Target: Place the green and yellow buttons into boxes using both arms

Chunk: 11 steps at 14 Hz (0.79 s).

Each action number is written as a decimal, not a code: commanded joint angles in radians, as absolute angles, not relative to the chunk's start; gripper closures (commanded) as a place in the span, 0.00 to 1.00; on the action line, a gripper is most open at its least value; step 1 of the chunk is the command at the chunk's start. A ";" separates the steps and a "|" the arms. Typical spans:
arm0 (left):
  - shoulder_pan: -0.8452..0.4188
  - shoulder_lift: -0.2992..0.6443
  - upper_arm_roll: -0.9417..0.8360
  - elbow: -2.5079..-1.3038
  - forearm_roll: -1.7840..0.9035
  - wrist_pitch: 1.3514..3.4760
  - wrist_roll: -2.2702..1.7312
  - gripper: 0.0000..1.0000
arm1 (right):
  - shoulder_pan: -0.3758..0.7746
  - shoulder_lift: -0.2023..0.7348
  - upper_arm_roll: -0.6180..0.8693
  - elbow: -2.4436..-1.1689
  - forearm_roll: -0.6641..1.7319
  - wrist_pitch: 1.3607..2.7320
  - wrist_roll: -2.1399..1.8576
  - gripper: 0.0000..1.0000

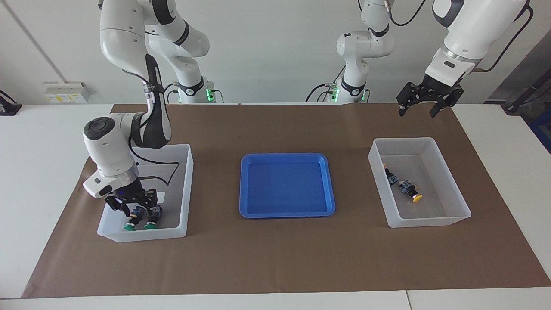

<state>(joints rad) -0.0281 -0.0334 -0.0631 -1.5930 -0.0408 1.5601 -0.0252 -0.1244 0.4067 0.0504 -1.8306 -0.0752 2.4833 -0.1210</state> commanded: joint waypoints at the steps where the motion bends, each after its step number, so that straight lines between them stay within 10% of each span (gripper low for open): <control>1: -0.003 -0.067 -0.067 -1.632 -0.057 1.583 -0.055 0.00 | -0.129 0.361 0.063 -1.822 -0.057 2.410 -0.095 0.00; 11: -0.005 -0.074 -0.066 -1.635 -0.054 1.562 -0.049 0.00 | -0.045 0.066 0.081 -1.711 0.012 1.894 0.156 0.00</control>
